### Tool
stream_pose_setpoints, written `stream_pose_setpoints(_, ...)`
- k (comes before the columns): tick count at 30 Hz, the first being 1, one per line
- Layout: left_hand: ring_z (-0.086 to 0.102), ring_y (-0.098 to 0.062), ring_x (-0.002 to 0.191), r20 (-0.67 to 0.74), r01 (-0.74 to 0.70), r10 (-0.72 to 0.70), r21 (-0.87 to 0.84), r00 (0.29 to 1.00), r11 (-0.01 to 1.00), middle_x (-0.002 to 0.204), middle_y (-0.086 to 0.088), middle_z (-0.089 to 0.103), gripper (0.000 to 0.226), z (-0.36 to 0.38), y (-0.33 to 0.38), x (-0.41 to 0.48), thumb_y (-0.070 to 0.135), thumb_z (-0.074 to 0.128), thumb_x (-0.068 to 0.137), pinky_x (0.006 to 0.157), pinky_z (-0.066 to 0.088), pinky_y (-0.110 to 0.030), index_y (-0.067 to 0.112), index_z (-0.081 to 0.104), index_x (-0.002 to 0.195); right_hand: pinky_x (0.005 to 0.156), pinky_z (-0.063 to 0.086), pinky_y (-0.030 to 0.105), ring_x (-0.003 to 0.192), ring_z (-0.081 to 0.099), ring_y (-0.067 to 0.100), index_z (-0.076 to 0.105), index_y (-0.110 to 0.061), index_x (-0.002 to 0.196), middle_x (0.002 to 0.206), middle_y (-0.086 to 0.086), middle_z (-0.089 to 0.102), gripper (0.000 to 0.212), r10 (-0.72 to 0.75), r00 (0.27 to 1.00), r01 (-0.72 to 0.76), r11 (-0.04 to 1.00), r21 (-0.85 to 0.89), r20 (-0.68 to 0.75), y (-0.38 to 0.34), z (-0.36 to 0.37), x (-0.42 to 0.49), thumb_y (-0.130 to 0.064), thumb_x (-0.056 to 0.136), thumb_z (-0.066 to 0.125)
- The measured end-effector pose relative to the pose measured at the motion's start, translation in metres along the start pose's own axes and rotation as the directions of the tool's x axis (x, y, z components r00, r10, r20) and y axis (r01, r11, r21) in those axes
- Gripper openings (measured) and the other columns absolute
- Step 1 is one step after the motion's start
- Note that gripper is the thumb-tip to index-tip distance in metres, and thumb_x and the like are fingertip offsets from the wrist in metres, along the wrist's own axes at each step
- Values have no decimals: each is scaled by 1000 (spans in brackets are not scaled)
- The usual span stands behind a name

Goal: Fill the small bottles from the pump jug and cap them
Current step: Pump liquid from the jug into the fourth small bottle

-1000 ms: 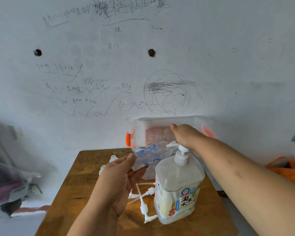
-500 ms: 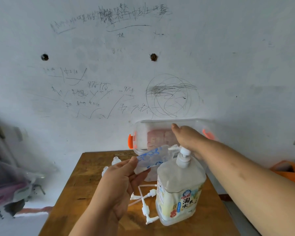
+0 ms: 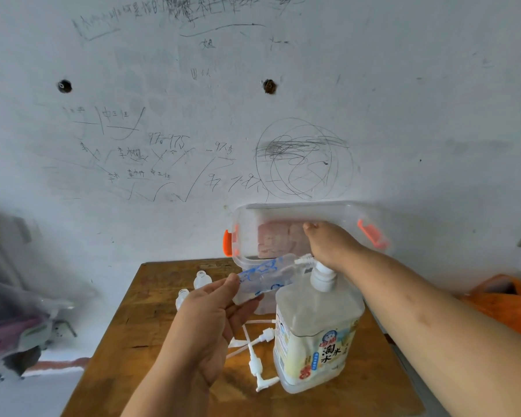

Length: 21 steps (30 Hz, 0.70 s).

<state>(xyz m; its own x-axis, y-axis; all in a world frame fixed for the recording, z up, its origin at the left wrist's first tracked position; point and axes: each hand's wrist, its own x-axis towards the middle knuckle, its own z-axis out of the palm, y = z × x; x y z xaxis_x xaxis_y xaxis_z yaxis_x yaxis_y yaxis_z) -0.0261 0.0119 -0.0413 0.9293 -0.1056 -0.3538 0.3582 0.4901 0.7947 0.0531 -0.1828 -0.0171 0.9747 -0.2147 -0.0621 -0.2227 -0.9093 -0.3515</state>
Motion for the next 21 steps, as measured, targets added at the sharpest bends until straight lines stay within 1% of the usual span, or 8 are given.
stream_pose_setpoints(6,75,-31,83,-7,7,-7,16,1000,1000,89,-20,75,25,0,-1,-7,14,57,95,65,62,-33,-6,60,111,107,33,46,126,45,34,47,-9,133,135,18,49,44,18,1000,-17,997,79,-9,-1,-2,-9,-26,103,19)
stream_pose_setpoints(8,75,-30,83,0,-6,6,15,1000,1000,86,-18,76,22,0,0,-10,13,56,95,67,62,-33,-4,60,109,105,35,43,119,49,33,55,-19,115,121,16,54,39,10,1000,-12,992,126,16,-3,-10,-13,-27,104,19)
stream_pose_setpoints(10,75,-31,84,6,-17,17,9,1000,1000,86,-18,76,20,2,2,-13,13,56,96,68,62,-33,-3,61,107,97,35,40,104,49,30,45,-24,82,104,10,47,34,-4,1000,5,985,172,-6,-6,-19,-16,-30,104,20)
stream_pose_setpoints(13,74,-32,86,13,-26,26,5,1000,1000,91,-20,75,22,3,4,-13,13,56,95,70,61,-34,-4,61,109,99,37,42,111,50,32,46,-26,83,102,10,43,31,8,1000,-6,983,184,-11,-9,-23,-18,-25,103,22)
stream_pose_setpoints(15,74,-32,86,19,-26,26,7,999,1000,91,-19,75,22,3,5,-12,13,56,95,71,61,-35,-4,61,109,100,38,44,108,48,31,28,-31,70,102,11,42,36,12,1000,-12,988,155,-2,-10,-21,-19,-16,102,22)
stream_pose_setpoints(17,74,-33,87,6,-15,15,0,1000,1000,92,-20,75,21,3,4,-11,13,57,95,71,61,-36,-2,62,108,97,39,44,97,43,29,24,-24,70,94,11,40,33,26,1000,-24,991,129,-16,-7,-19,-15,-11,101,22)
stream_pose_setpoints(19,74,-33,87,-19,1,-1,-3,1000,1000,95,-21,74,19,3,3,-9,13,57,94,68,62,-35,-1,62,107,88,38,41,93,40,29,32,-16,77,79,8,36,23,62,998,-59,989,138,-20,-7,-17,-11,-5,97,26)
stream_pose_setpoints(21,74,-33,86,-24,8,-8,-9,1000,1000,94,-21,73,18,3,1,-7,13,57,94,65,62,-33,0,62,105,84,38,39,98,45,32,42,-10,107,86,11,43,21,74,997,-72,989,129,-13,-7,-15,-9,-1,93,29)
